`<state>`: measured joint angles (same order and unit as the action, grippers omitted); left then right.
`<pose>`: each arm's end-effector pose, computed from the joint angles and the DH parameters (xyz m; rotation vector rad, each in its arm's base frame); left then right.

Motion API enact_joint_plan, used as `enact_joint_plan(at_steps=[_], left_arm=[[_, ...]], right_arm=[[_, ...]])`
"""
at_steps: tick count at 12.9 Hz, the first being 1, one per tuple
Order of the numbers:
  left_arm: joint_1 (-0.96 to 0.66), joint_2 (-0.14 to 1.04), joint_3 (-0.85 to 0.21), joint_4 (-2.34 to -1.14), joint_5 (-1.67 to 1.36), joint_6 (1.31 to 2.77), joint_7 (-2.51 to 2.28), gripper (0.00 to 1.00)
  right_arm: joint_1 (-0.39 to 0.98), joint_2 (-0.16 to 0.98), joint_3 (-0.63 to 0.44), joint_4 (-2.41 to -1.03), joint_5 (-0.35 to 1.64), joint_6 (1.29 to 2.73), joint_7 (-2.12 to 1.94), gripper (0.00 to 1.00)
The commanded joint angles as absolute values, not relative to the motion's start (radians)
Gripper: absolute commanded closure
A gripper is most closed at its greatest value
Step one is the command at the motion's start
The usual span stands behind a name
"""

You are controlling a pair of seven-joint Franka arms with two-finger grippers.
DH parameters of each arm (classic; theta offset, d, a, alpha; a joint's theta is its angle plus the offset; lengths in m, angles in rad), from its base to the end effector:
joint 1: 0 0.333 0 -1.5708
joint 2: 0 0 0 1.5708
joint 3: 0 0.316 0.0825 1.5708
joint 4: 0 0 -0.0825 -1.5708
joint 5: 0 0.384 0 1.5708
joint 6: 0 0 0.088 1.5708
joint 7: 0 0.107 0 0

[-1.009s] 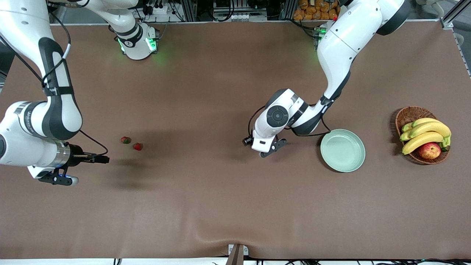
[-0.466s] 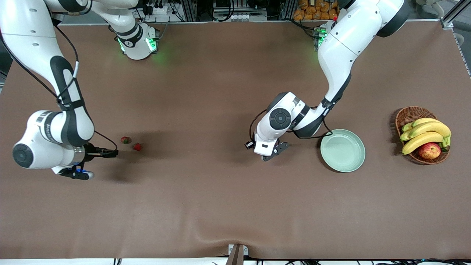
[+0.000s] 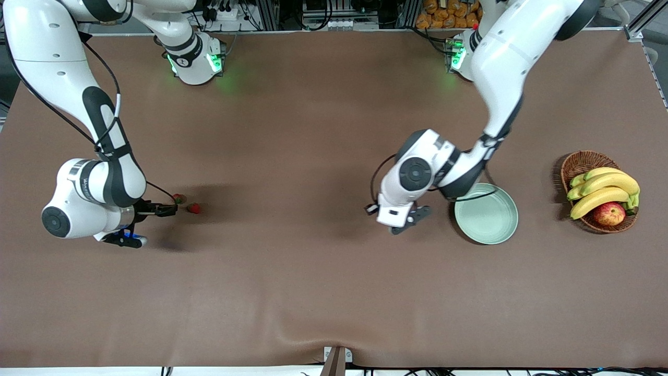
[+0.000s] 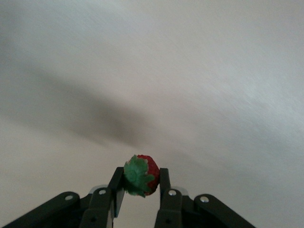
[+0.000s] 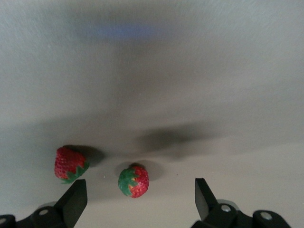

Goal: Collect all strawberries into plate
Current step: 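Place the strawberry on the plate while the right gripper grasps another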

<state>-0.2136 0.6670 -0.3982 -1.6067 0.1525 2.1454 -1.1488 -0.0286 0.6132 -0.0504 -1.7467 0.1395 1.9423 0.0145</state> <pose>0.5829 -0.3583 0.2554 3.0099 0.7962 -0.2173 0.6149 -0.0375 0.1967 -2.9668 0.2507 0.6232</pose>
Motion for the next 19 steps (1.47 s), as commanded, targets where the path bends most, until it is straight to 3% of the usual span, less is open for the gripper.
enact_joint_plan(at_steps=[1,5,7,10,14,15,16,18,19], left_arm=[[-0.129,0.552,-0.4,-1.692,0.173,2.05,-0.999,1.0],[0.003,0.48,-0.402,-1.805,0.175,2.036,-0.751,1.0],[0.061,0.474,-0.4,-1.833,0.175,2.037,-0.628,1.0],[0.101,0.485,-0.399,-1.861,0.192,2.069,-0.531,1.0],[0.152,0.495,-0.4,-1.925,0.302,2.163,-0.493,1.0],[0.164,0.495,-0.4,-1.927,0.307,2.164,-0.465,1.0],[0.182,0.492,-0.403,-1.927,0.307,2.164,-0.437,1.0],[0.213,0.483,-0.41,-1.925,0.302,2.163,-0.388,0.84],[0.216,0.483,-0.414,-1.924,0.296,2.163,-0.388,0.67]], right_arm=[[-0.035,0.621,-0.038,-1.767,0.12,1.942,0.009,0.0],[-0.015,0.632,-0.037,-1.79,0.118,1.934,0.008,0.0],[-0.011,0.638,-0.037,-1.793,0.118,1.934,0.009,0.11],[-0.011,0.64,-0.037,-1.792,0.118,1.934,0.008,0.41],[-0.012,0.64,-0.037,-1.79,0.118,1.936,-0.021,0.91],[-0.012,0.637,-0.037,-1.786,0.118,1.937,-0.021,1.0],[-0.011,0.635,-0.037,-1.778,0.12,1.94,-0.021,1.0],[0.018,0.626,-0.037,-1.715,0.124,1.937,-0.011,1.0],[0.035,0.615,-0.037,-1.657,0.127,1.934,-0.009,1.0]])
